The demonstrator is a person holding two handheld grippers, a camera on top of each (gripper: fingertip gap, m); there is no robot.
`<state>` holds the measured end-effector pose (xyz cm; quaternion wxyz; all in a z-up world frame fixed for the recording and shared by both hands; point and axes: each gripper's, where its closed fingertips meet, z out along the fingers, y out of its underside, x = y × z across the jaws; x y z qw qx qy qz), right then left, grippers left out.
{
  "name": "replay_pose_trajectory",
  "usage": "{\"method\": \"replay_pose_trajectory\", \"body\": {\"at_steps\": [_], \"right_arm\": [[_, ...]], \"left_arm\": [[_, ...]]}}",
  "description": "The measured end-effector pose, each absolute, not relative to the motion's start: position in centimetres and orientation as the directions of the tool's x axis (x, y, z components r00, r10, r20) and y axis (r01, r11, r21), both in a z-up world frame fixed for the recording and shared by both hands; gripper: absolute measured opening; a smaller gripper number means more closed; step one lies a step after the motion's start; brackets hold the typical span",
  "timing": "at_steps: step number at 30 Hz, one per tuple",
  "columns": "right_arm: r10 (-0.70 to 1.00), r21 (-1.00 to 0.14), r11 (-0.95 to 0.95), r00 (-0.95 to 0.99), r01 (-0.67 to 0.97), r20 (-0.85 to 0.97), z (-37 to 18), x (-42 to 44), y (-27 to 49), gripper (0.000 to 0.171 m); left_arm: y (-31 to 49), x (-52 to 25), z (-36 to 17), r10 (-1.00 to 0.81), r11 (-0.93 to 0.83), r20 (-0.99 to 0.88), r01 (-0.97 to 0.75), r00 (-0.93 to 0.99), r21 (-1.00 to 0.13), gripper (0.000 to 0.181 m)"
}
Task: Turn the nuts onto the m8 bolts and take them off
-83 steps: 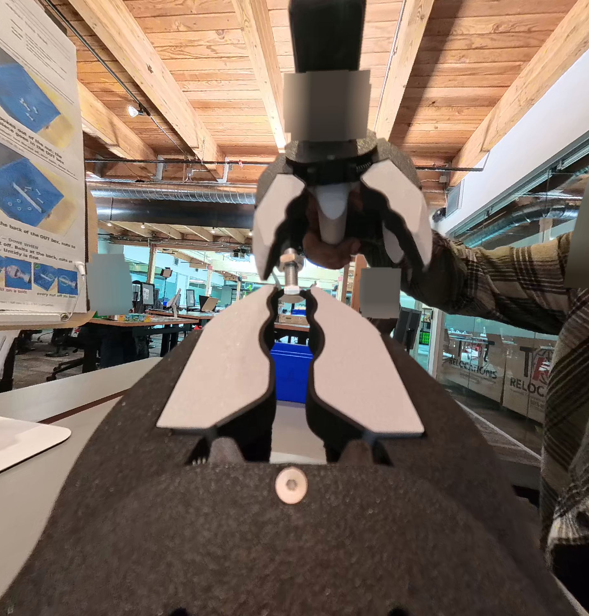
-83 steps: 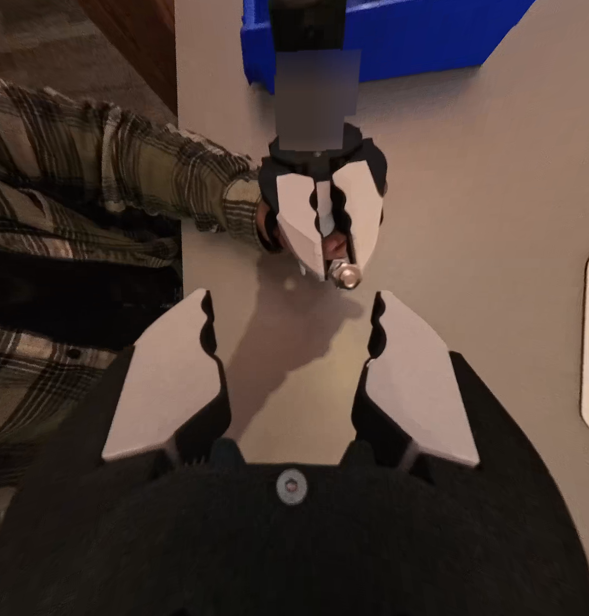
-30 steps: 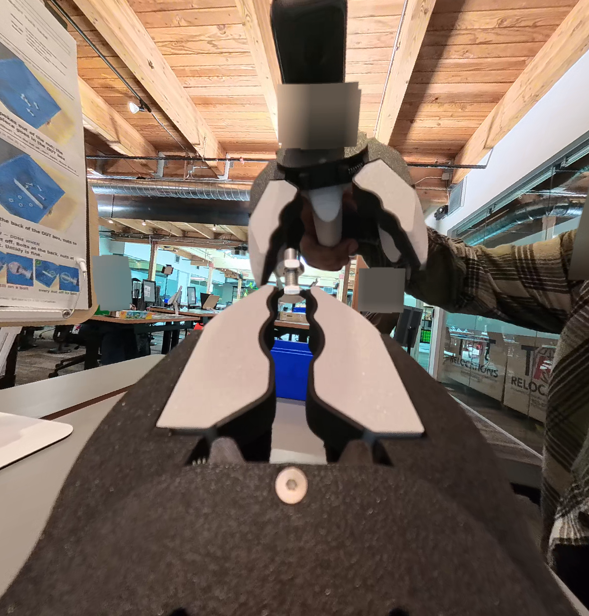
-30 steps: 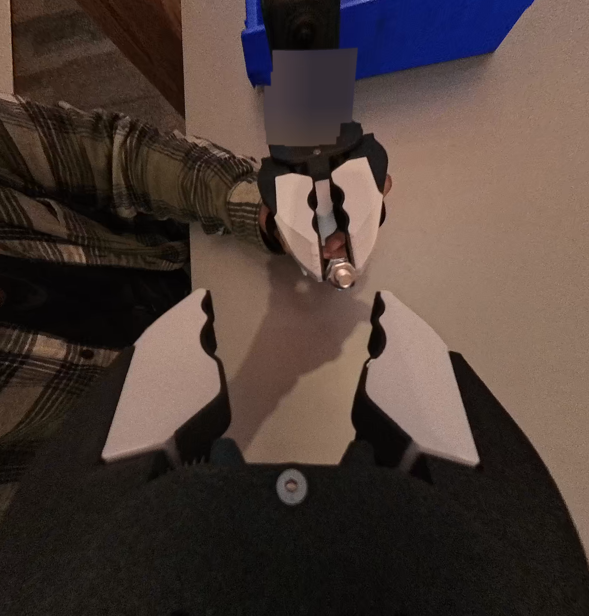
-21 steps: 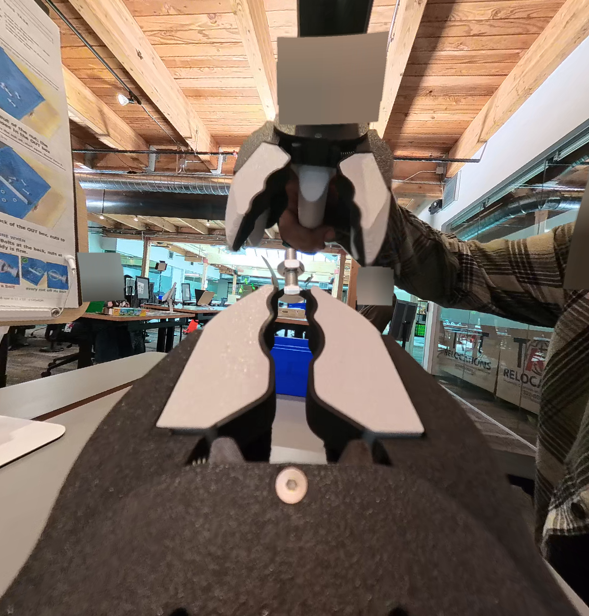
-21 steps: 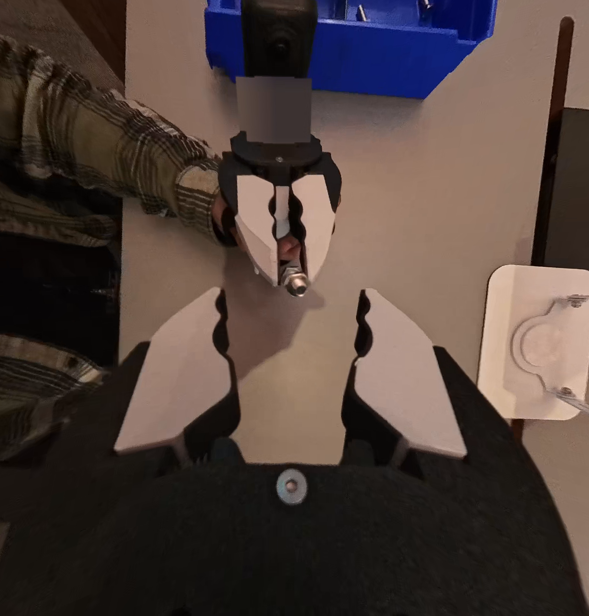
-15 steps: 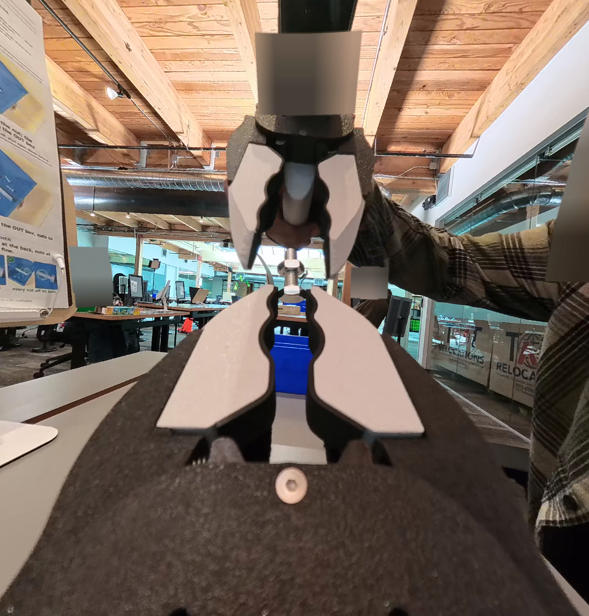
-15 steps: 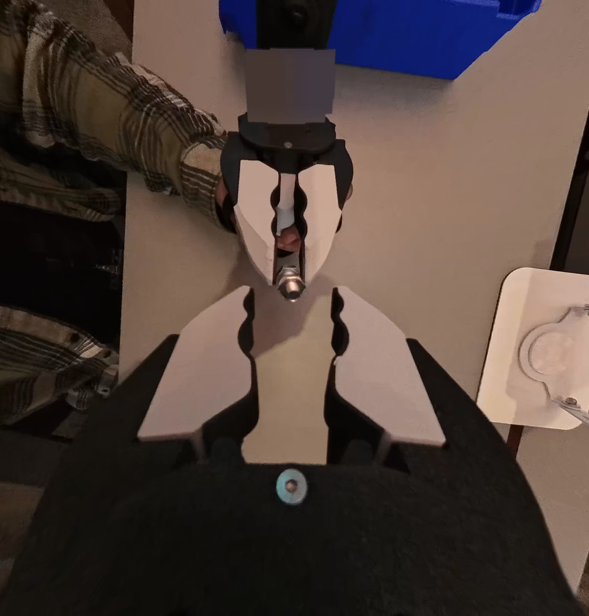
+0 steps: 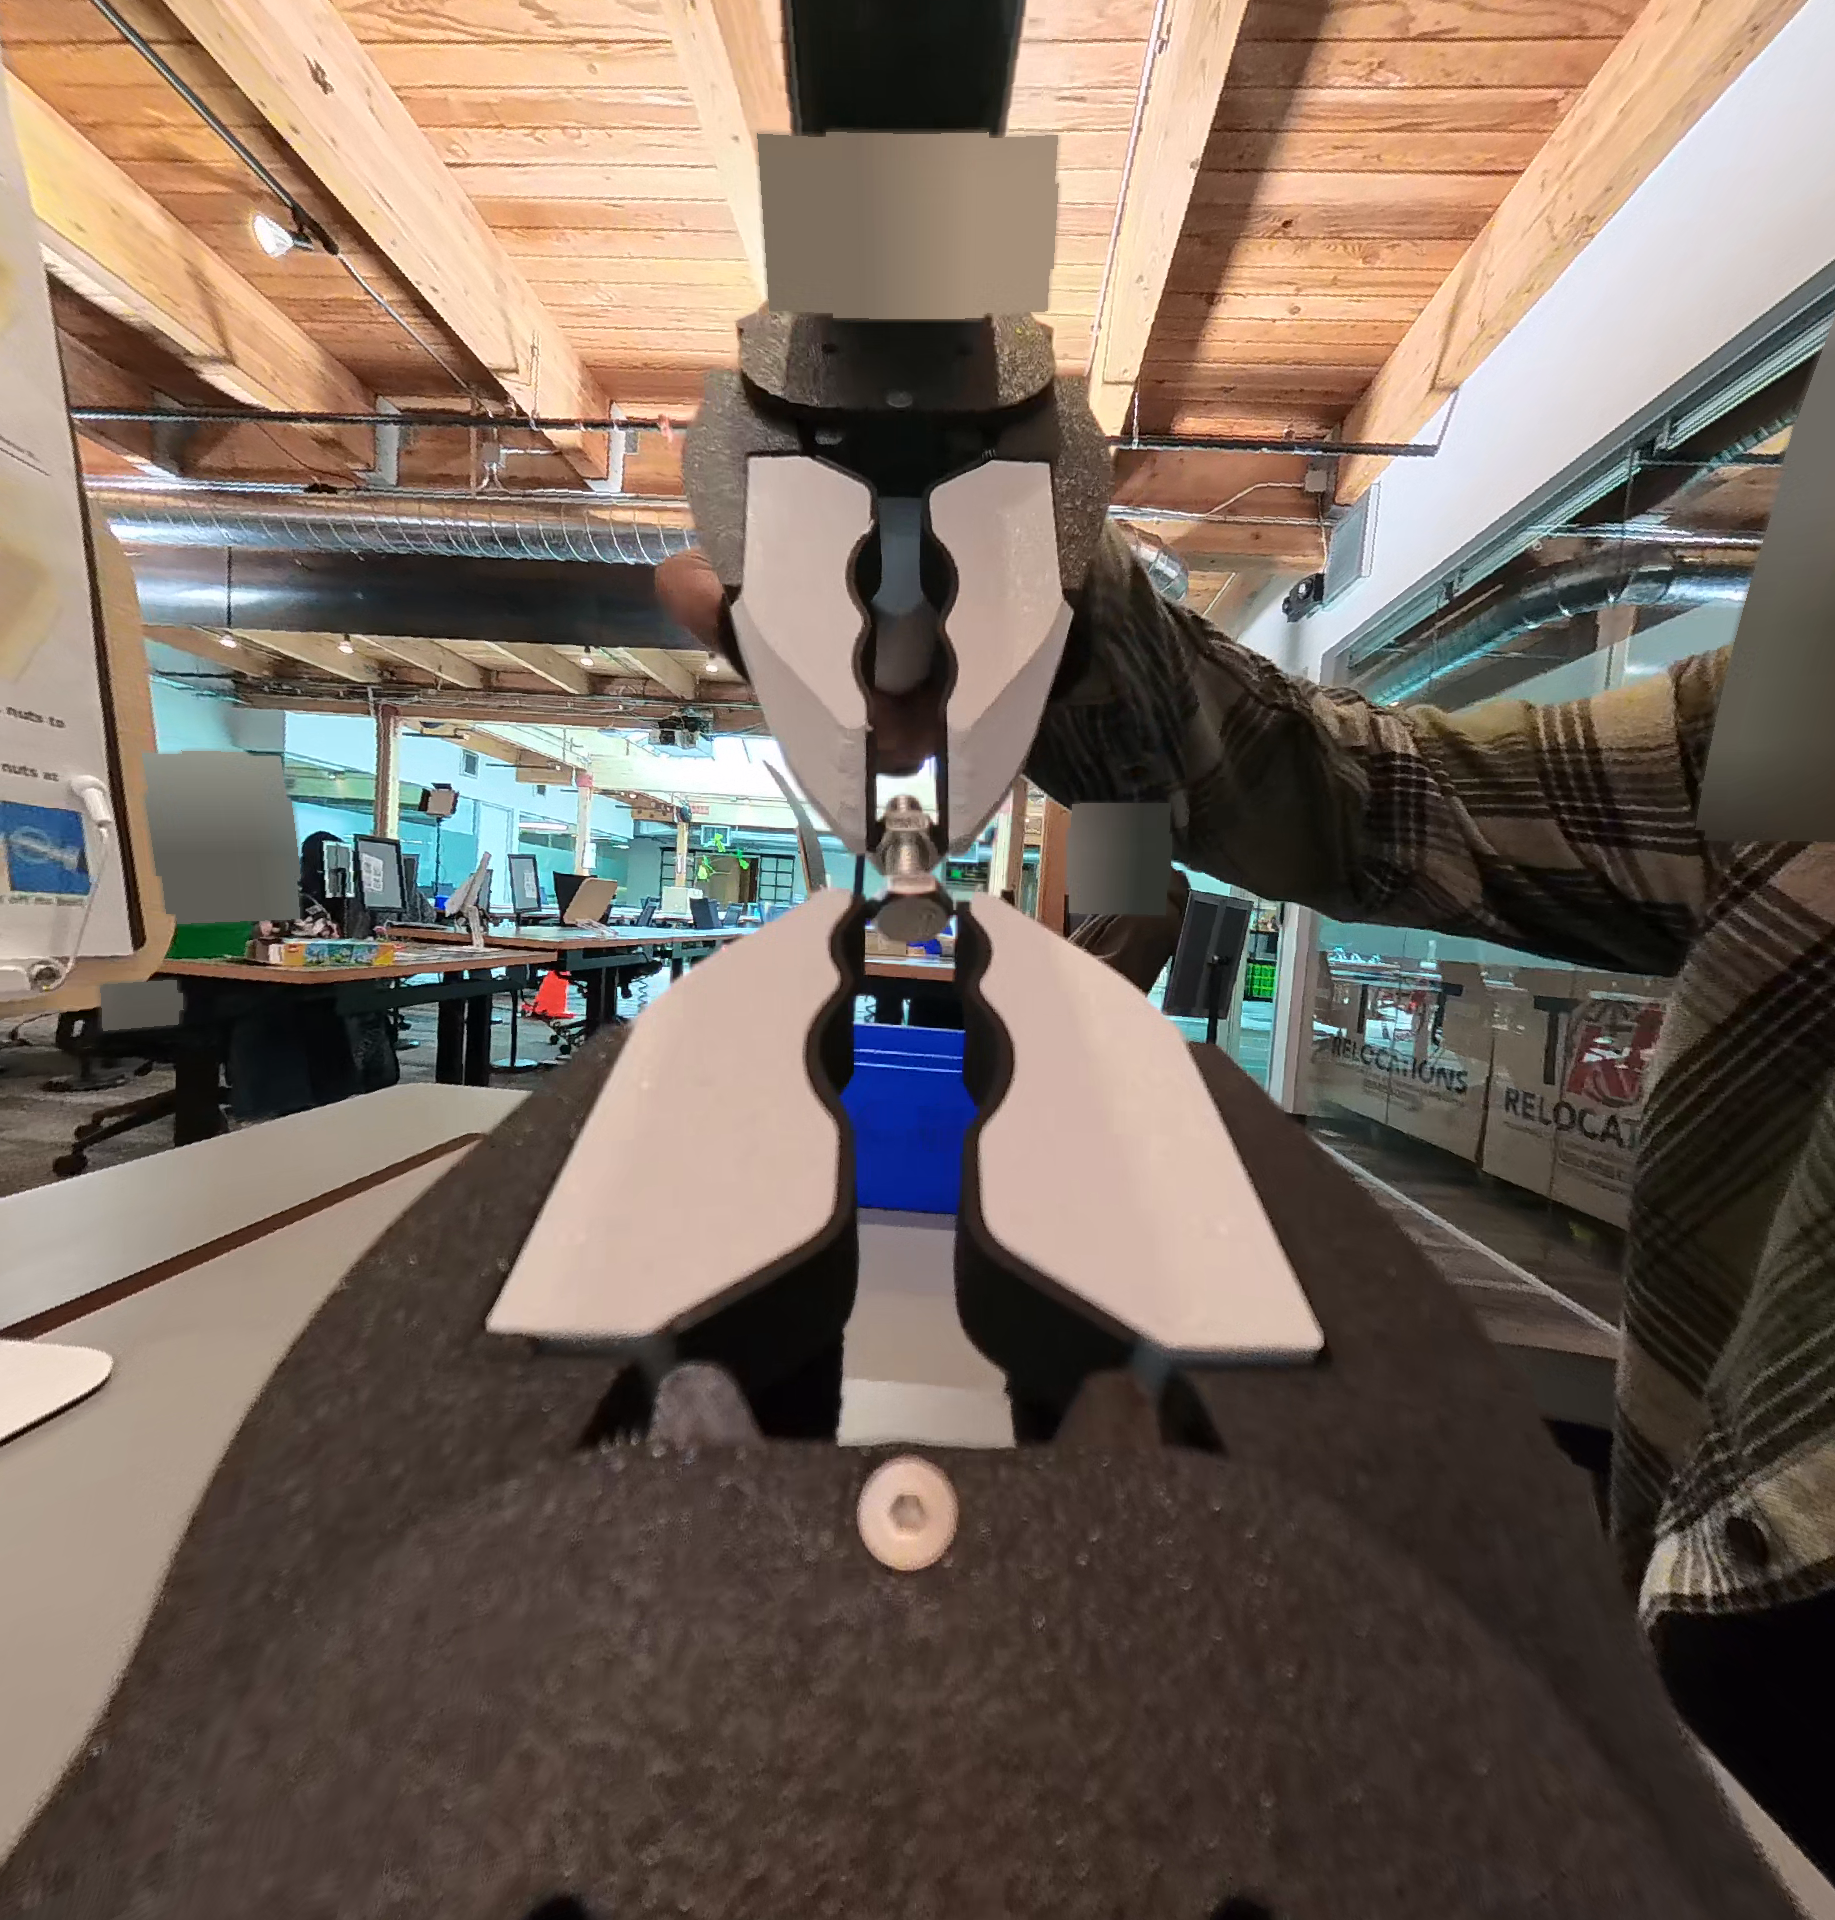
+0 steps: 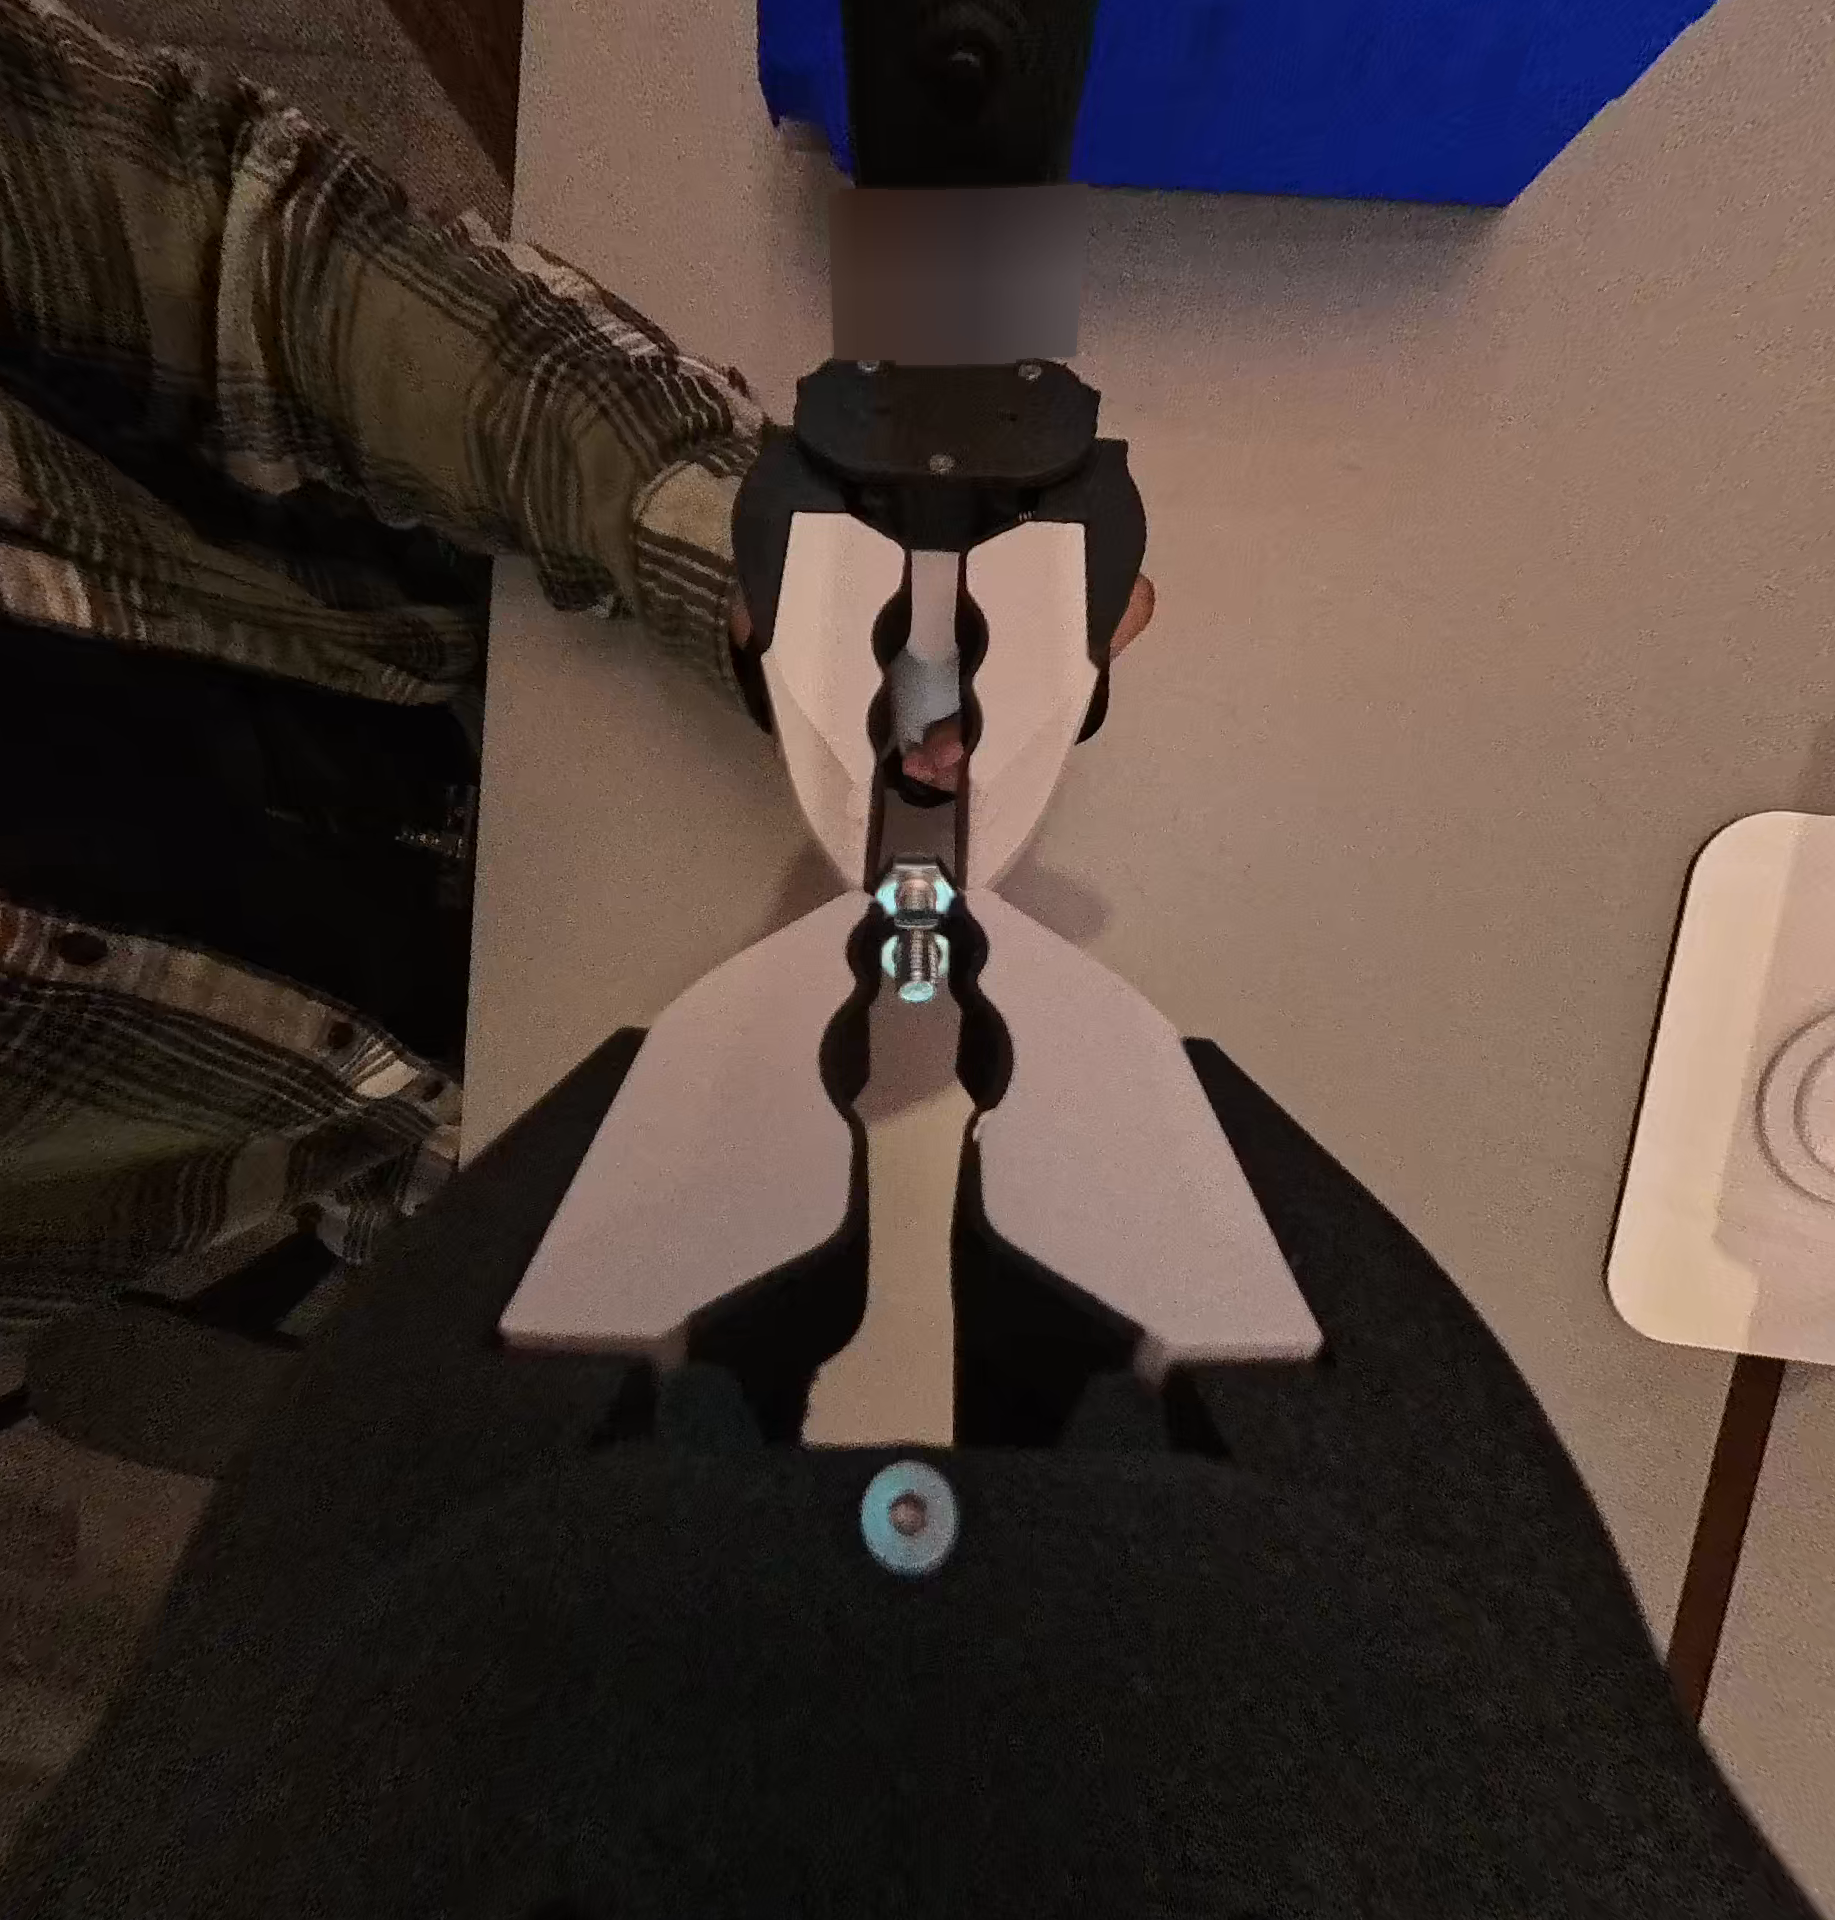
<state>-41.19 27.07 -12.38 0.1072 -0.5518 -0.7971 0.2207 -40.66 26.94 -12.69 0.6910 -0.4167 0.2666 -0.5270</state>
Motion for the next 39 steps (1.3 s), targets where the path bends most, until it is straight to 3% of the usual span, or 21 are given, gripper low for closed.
{"method": "replay_pose_trajectory", "body": {"at_steps": [9,16,21,26,32,35,39], "right_arm": [[0.981,-0.519,0.157,-0.192,0.840,-0.014,-10.9,-34.4,30.2,0.011],[0.946,-0.497,-0.237,0.314,0.835,0.076,-11.4,-15.3,38.8,0.011],[0.781,-0.472,-0.542,0.625,0.695,0.024,-17.6,-1.8,43.7,0.011],[0.703,-0.340,-0.668,0.711,0.663,0.006,-25.2,4.0,45.3,0.011],[0.708,-0.179,-0.694,0.706,0.698,0.008,-30.2,6.0,45.3,0.011],[0.712,-0.157,-0.694,0.703,0.703,-0.002,-31.4,6.1,45.3,0.012],[0.704,-0.221,-0.693,0.710,0.686,-0.002,-30.5,5.5,45.7,0.017]], "left_arm": [[27.6,-39.9,-13.6,-0.953,0.032,0.120,0.488,0.277,-0.873,0.016],[27.2,-38.0,-14.3,-0.959,0.007,0.105,0.393,0.262,-0.919,0.016],[26.5,-36.8,-14.3,-0.952,-0.015,0.108,0.310,0.286,-0.951,0.017],[25.1,-36.0,-14.6,-0.934,-0.068,0.150,0.248,0.326,-0.966,0.017],[23.3,-35.2,-15.1,-0.919,-0.078,0.136,0.167,0.370,-0.983,0.017],[22.6,-35.2,-15.4,-0.916,-0.089,0.138,0.144,0.377,-0.986,0.015],[22.1,-36.2,-15.5,-0.901,-0.100,0.148,0.137,0.407,-0.985,0.016]]}}
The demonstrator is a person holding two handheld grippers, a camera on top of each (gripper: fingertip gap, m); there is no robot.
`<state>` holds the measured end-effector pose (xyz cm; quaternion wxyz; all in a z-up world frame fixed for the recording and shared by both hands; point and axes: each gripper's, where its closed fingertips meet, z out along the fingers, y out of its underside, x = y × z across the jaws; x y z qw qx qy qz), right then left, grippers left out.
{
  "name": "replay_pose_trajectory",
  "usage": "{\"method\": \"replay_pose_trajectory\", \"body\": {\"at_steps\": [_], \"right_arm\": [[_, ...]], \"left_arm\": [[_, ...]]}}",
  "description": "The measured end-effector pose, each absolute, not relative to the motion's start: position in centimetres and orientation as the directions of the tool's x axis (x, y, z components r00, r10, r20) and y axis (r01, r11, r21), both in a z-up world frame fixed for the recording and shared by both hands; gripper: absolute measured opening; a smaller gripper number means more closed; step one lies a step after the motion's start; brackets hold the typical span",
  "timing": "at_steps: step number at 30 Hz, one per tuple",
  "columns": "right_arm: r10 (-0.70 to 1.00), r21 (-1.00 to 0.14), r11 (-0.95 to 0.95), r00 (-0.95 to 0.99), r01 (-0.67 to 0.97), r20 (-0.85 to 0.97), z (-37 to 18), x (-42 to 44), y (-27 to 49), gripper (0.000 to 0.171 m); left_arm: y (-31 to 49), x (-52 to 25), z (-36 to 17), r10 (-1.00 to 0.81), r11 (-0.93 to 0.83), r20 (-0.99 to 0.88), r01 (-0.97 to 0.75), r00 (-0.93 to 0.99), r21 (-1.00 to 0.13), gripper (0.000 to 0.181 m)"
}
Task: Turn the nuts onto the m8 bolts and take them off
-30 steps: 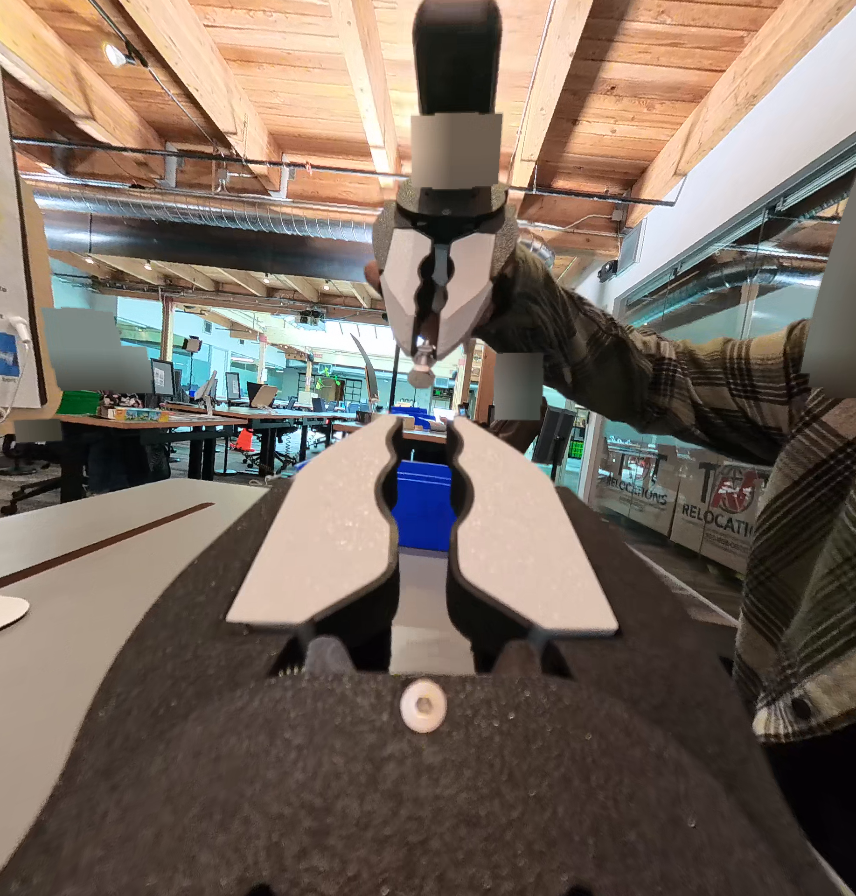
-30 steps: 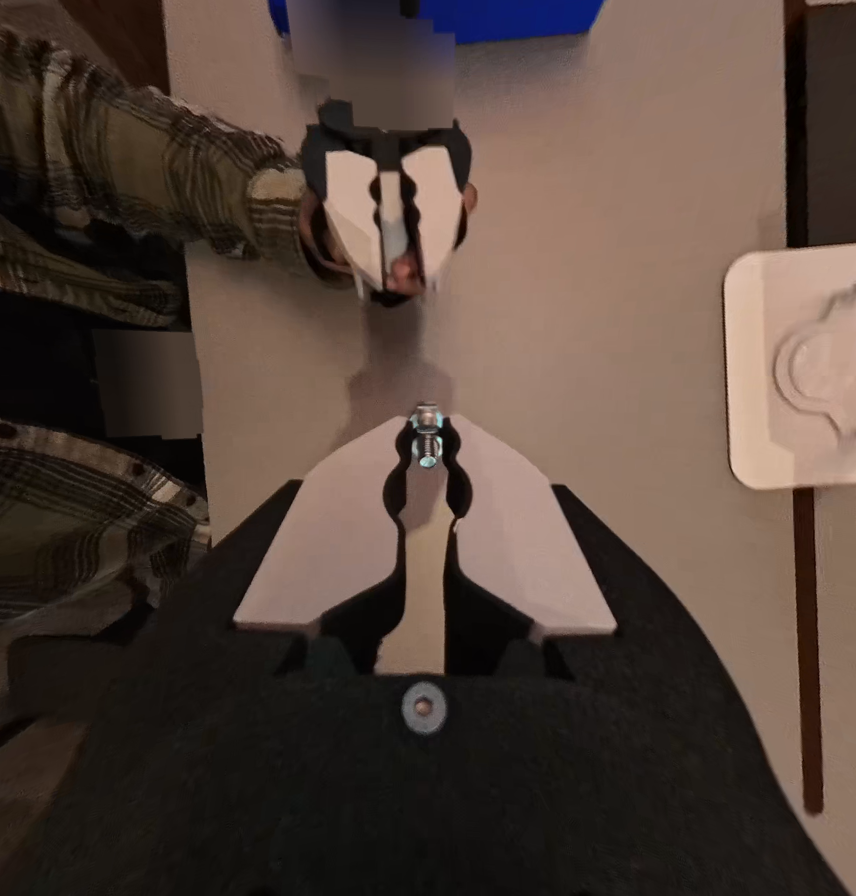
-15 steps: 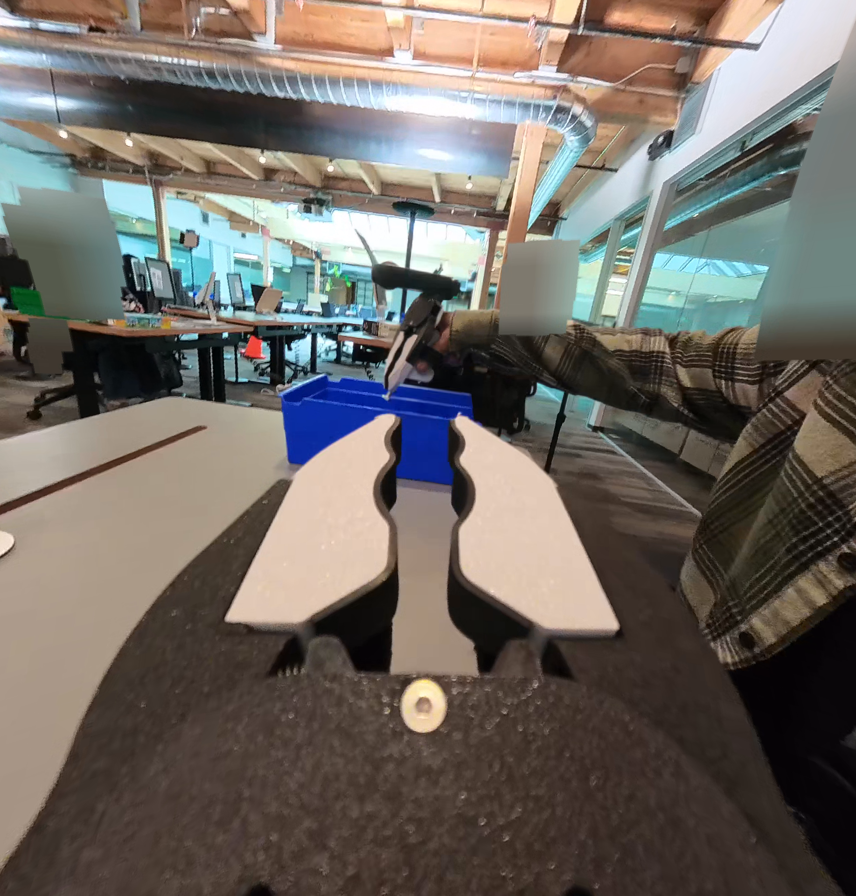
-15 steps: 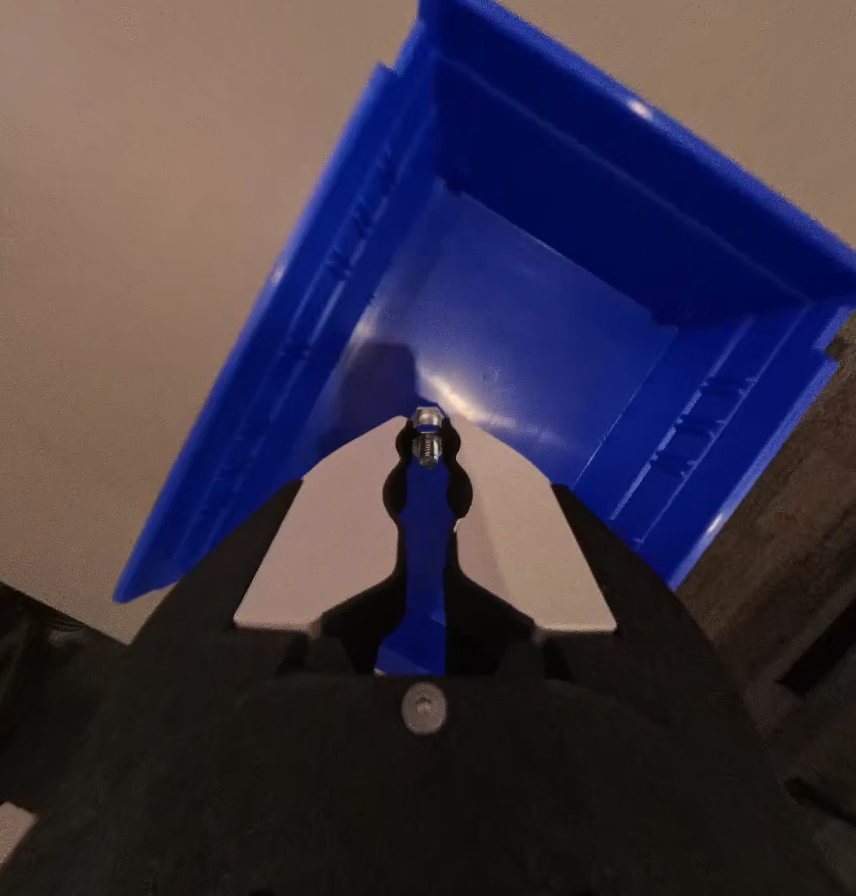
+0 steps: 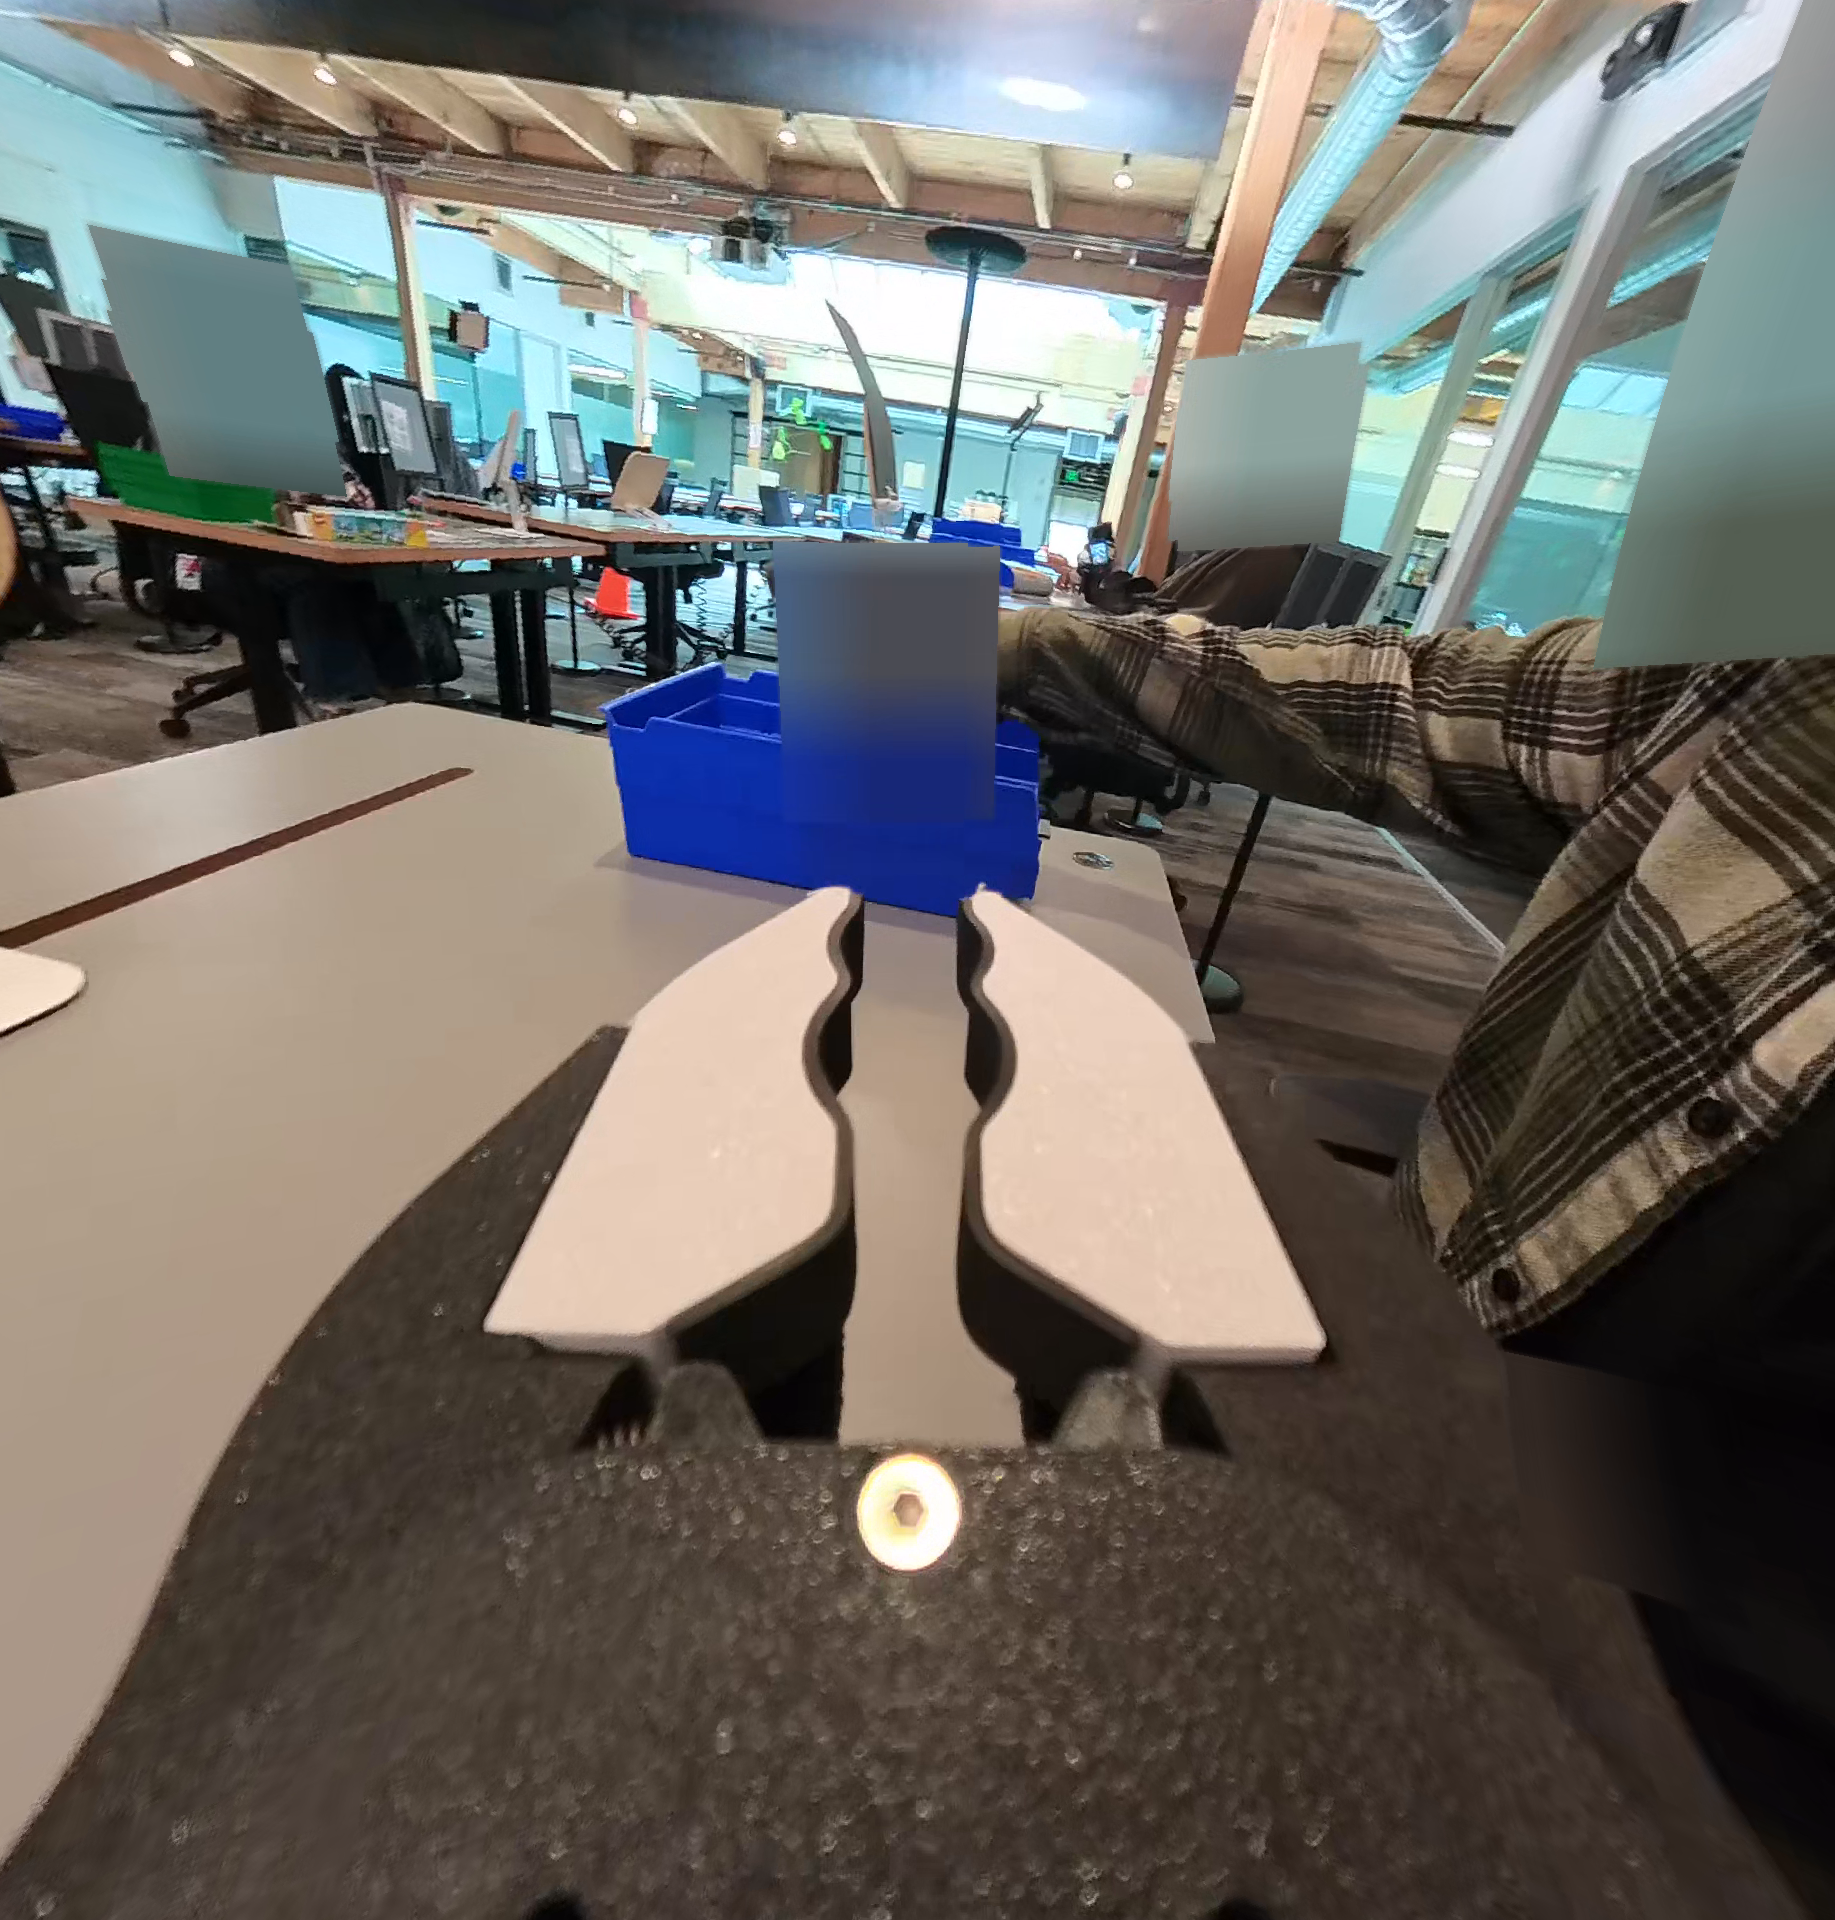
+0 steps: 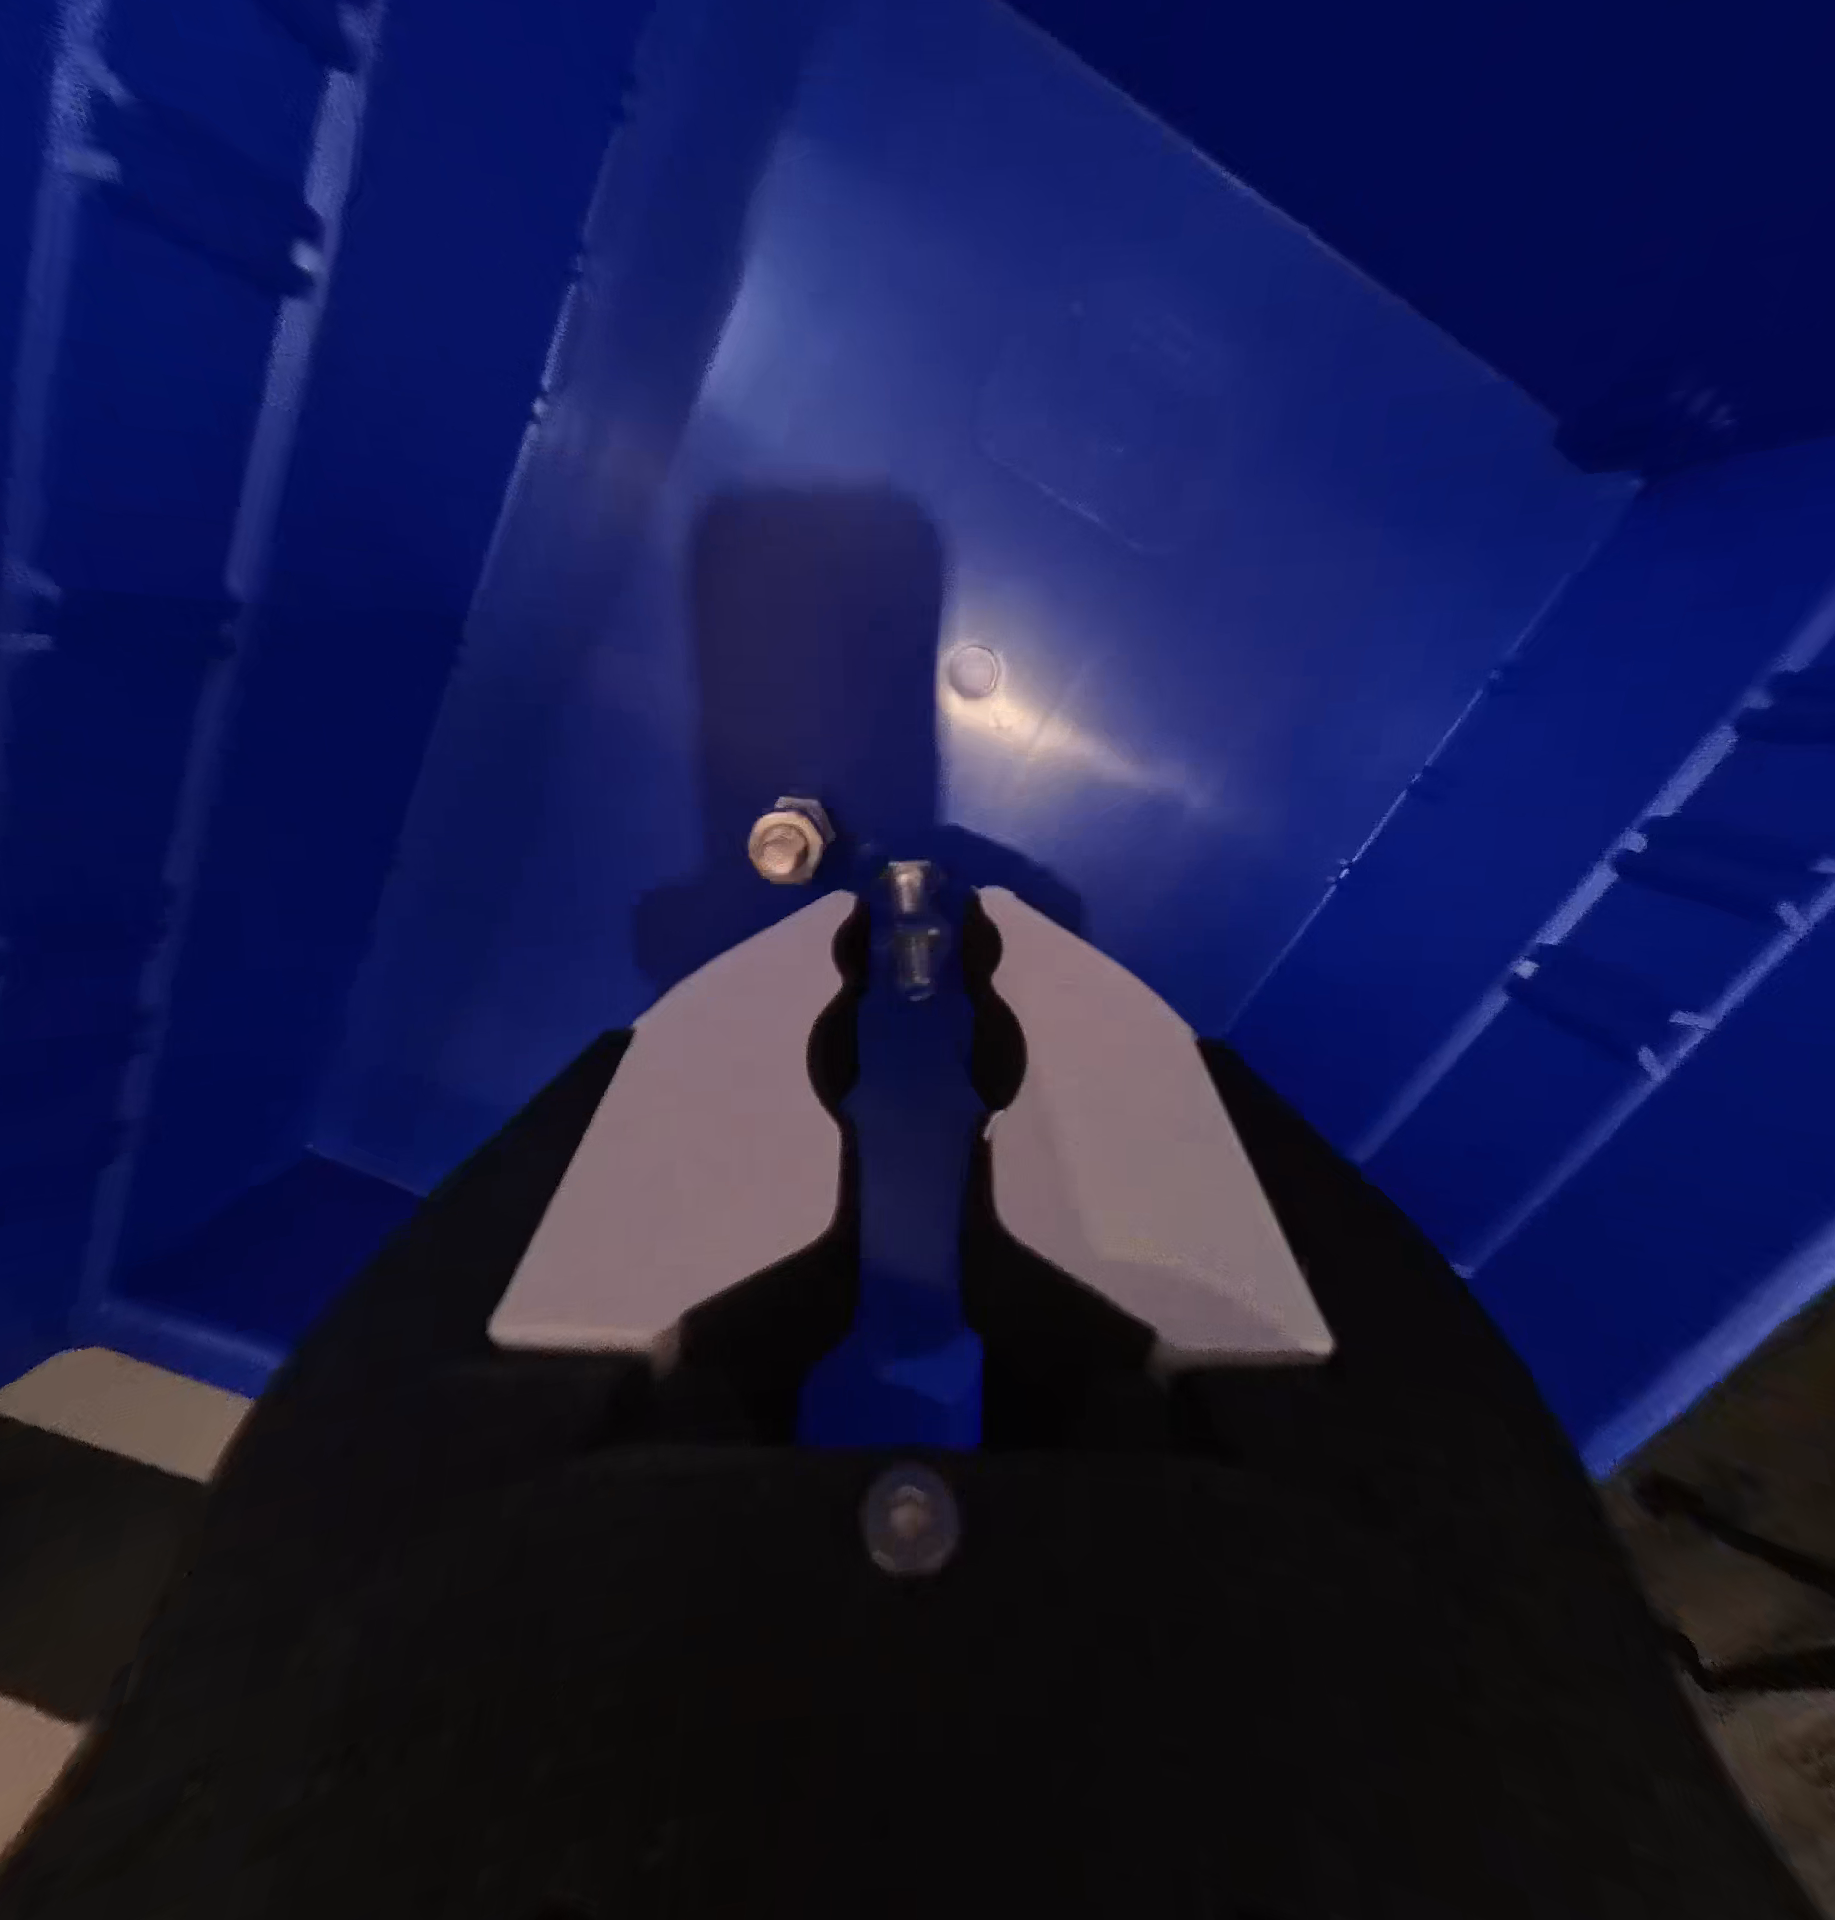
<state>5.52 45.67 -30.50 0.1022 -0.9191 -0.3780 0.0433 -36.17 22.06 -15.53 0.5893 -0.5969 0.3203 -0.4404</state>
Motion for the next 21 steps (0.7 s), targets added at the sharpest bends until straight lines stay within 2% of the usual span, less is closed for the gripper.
{"method": "replay_pose_trajectory", "body": {"at_steps": [3,6,10,12,13,14,16,21], "right_arm": [[0.695,-0.339,-0.678,0.719,0.652,-0.006,-27.5,4.7,45.9,0.022],[0.677,-0.408,-0.660,0.735,0.631,0.042,-24.8,5.0,46.0,0.033],[0.674,-0.626,-0.575,0.739,0.528,0.004,-19.7,2.6,44.9,0.046],[0.677,-0.707,-0.516,0.736,0.484,0.009,-17.4,1.4,43.9,0.059],[0.679,-0.737,-0.485,0.733,0.471,0.021,-16.4,0.8,43.3,0.060],[0.681,-0.764,-0.451,0.731,0.461,0.039,-15.6,0.2,42.6,0.063],[0.667,-0.802,-0.409,0.742,0.435,0.063,-14.6,-0.7,41.4,0.082],[0.662,-0.840,-0.367,0.747,0.400,0.067,-14.3,-4.0,37.3,0.114]], "left_arm": [[21.7,-37.3,-15.4,-0.886,-0.082,0.125,0.116,0.446,-0.990,0.016],[21.2,-38.2,-15.2,-0.879,-0.071,0.116,0.113,0.462,-0.991,0.017],[20.5,-39.3,-15.1,-0.865,-0.058,0.099,0.098,0.492,-0.993,0.017],[20.2,-39.8,-15.0,-0.854,-0.049,0.083,0.081,0.513,-0.996,0.017],[20.2,-40.1,-15.0,-0.848,-0.045,0.076,0.071,0.525,-0.996,0.017],[20.1,-40.3,-15.0,-0.842,-0.040,0.067,0.061,0.535,-0.997,0.017],[20.0,-40.8,-14.8,-0.832,-0.039,0.062,0.054,0.551,-0.998,0.018],[20.2,-42.9,-14.2,-0.778,-0.040,0.056,0.039,0.626,-0.998,0.026]]}}
